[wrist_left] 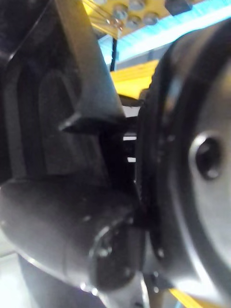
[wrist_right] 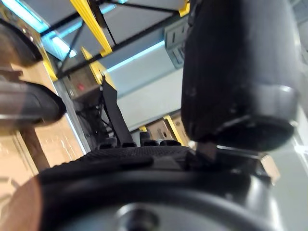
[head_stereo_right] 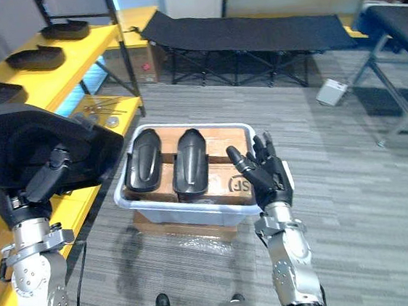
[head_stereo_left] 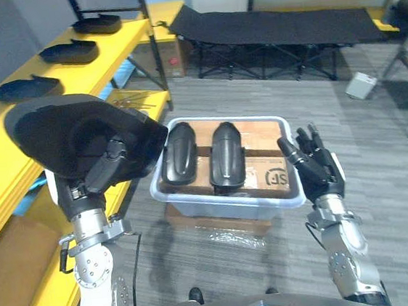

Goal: Walk over and take three plastic housings, then place them on the shelf

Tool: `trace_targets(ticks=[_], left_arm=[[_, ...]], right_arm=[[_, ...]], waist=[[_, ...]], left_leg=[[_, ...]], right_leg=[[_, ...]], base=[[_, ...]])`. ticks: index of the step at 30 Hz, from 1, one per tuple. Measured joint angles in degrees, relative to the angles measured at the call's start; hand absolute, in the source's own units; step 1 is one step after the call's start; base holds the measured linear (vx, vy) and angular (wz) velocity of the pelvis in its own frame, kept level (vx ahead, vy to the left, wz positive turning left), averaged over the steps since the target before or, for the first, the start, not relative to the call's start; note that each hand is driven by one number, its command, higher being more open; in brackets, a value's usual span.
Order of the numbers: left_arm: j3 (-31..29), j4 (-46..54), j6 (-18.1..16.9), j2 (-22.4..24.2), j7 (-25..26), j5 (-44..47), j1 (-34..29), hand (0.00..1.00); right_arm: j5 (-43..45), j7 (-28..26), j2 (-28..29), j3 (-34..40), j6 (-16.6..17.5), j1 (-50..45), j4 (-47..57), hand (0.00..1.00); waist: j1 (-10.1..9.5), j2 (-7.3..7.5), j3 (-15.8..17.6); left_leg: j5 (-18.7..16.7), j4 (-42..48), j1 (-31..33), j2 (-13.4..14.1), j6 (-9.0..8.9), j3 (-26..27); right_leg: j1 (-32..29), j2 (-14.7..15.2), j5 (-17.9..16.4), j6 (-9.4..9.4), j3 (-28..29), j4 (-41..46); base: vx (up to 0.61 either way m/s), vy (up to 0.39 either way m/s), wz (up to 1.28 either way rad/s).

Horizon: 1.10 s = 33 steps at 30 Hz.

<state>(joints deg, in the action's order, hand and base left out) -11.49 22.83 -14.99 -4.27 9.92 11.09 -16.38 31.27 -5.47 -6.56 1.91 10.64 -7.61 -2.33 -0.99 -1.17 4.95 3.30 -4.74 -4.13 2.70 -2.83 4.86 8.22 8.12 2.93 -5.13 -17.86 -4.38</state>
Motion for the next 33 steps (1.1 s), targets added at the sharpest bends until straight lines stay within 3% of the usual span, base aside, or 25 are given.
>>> trace_targets(ticks=[8, 13, 15, 17, 18, 19, 20, 22, 23, 25, 26, 27, 29, 31, 33], left_arm=[[-7.15, 1.81, -0.05, 0.65, -4.92, 0.05, -7.40, 0.00], [-10.30, 1.81, -0.42, 1.74, -7.79, 2.41, -9.79, 0.00], [-10.24, 1.83, -1.32, 1.70, -9.34, 2.85, -9.60, 0.00], [-9.36, 1.81, -1.34, 1.37, -11.79, 3.43, -7.73, 0.00], [-8.92, 1.81, -1.34, 1.01, -12.54, 4.23, -7.22, 0.00], [-8.26, 1.78, -1.37, -0.06, -13.84, 4.53, -5.98, 0.00], [-8.16, 1.75, -1.52, -1.04, -14.44, 4.53, -5.45, 0.00], [-8.13, 1.22, -1.53, -1.33, -14.37, 4.53, -5.54, 0.00], [-7.68, 0.71, -1.53, -1.26, -14.08, 4.53, -5.72, 0.00], [-6.74, 0.59, -1.53, -1.15, -14.00, 4.53, -6.49, 0.00], [-5.91, 0.52, -1.52, -0.80, -13.88, 4.49, -6.84, 0.00], [-4.40, 0.47, -1.51, -0.25, -13.57, 4.44, -6.73, 0.00], [-1.62, 0.18, -1.52, -0.02, -13.99, 4.01, -6.06, 0.00], [0.53, -1.27, -1.51, -0.04, -16.02, 3.88, -5.11, 0.00], [1.66, -3.13, -1.52, -0.03, -16.99, 3.66, -3.74, 0.00]], right_arm=[[-3.89, 5.10, -0.21, -7.00, 0.01, 9.86, -6.64, 1.00], [-4.07, 6.47, -0.18, -7.33, 0.01, 14.19, -9.66, 1.00], [-4.70, 6.68, -0.25, -7.34, 0.01, 14.43, -9.70, 1.00], [-6.53, 7.26, -0.91, -6.42, -0.01, 13.02, -8.66, 1.00], [-6.61, 7.27, -1.02, -5.86, -0.02, 12.18, -7.89, 1.00], [-6.61, 7.24, -1.02, -4.26, -0.02, 10.07, -5.98, 1.00], [-6.69, 7.03, -1.03, -2.58, -0.29, 8.92, -4.69, 1.00], [-7.47, 6.96, -1.11, -0.48, -1.03, 8.23, -3.56, 1.00], [-8.31, 6.96, -1.54, 1.03, -1.48, 8.07, -3.23, 1.00], [-8.30, 6.35, -2.27, 2.22, -1.60, 7.41, -2.67, 1.00], [-8.29, 6.22, -2.23, 2.33, -1.61, 6.61, -1.81, 1.00], [-8.28, 6.05, -2.07, 2.39, -1.61, 5.51, -0.85, 1.00], [-8.30, 5.95, -2.08, 3.07, -1.61, 4.14, 0.72, 1.00], [-8.30, 5.92, -2.05, 4.56, -1.54, 3.13, 1.85, 1.00], [-8.30, 5.72, -2.04, 6.39, -0.95, 2.23, 3.01, 1.00]], waist=[[-6.72, 0.21, -0.41], [-9.53, 0.47, -0.42], [-9.23, 0.61, -0.48], [-6.54, 0.68, -0.47], [-6.10, 0.79, -0.50], [-4.82, 1.23, -0.33], [-4.60, 2.67, -0.29], [-4.98, 3.35, -0.28], [-5.04, 3.26, -0.20], [-5.19, 2.19, 0.42], [-5.07, 1.62, 0.82], [-4.27, 0.91, 1.80], [-2.21, -0.22, 2.86], [-0.99, -0.84, 3.28], [-0.36, -0.84, 3.66]], left_leg=[[1.43, 0.01, 2.39, -1.59, 0.36, -7.09], [1.39, 0.75, 3.22, -3.01, 1.01, -8.79], [0.73, 1.66, 4.31, -3.08, 1.58, -10.59], [1.04, 2.65, 6.27, -3.25, 1.99, -16.14], [1.32, 2.73, 6.83, -3.37, 1.99, -17.78], [2.13, 2.42, 7.63, -4.13, 1.80, -21.24], [2.92, 2.00, 7.76, -5.22, 1.37, -23.00], [3.96, 1.77, 7.90, -5.96, 1.18, -24.28], [4.86, 1.75, 8.15, -6.17, 0.21, -25.23], [5.36, 2.06, 8.89, -6.03, -0.35, -26.05], [4.88, 2.66, 9.82, -5.94, 0.15, -25.70], [3.60, 3.93, 10.50, -4.38, 1.76, -19.97], [3.19, 7.31, 12.30, -0.72, 2.52, -9.16], [0.86, 8.71, 13.57, 2.41, 6.22, 1.09], [-1.00, 8.73, 13.98, 3.57, 6.78, 7.14]], right_leg=[[1.27, 0.85, -1.28, -0.55, -7.17, 0.35], [0.63, 2.56, -2.42, -0.89, -8.64, 3.15], [-0.44, 2.99, -3.65, 0.14, -6.68, 6.84], [-1.80, 2.41, -4.67, 1.49, 0.88, 11.41], [-2.13, 2.01, -5.66, 2.26, 3.21, 12.46], [-2.10, 0.92, -8.25, 2.57, 7.32, 13.51], [-1.77, 1.08, -10.56, 2.79, 8.30, 13.64], [-0.94, 1.48, -12.19, 1.44, 8.35, 13.73], [-0.69, 1.42, -12.87, 0.43, 7.45, 14.28], [-0.65, 0.86, -14.01, 0.30, 6.40, 14.65], [-0.36, 0.66, -14.71, -0.38, 5.63, 14.83], [1.00, 0.28, -14.93, -0.01, 3.47, 15.11], [3.26, -0.74, -15.19, 0.32, -1.24, 15.12], [4.60, -1.11, -15.27, 0.48, -5.98, 14.56], [5.43, -0.36, -15.43, 0.77, -8.27, 12.93]], base=[[-0.02, -0.015, 0.47], [0.00, 0.038, 0.24], [0.00, 0.068, 0.41], [0.01, 0.078, 1.15], [0.03, 0.078, 1.54], [0.03, -0.043, 1.41], [0.03, -0.089, 1.26], [0.00, -0.110, 0.61], [-0.06, -0.116, 0.50], [-0.11, -0.108, 0.40], [-0.14, -0.098, 0.56], [-0.14, -0.096, 0.75], [-0.15, -0.122, 1.20], [-0.10, -0.094, 1.24], [-0.08, -0.017, 0.88]])
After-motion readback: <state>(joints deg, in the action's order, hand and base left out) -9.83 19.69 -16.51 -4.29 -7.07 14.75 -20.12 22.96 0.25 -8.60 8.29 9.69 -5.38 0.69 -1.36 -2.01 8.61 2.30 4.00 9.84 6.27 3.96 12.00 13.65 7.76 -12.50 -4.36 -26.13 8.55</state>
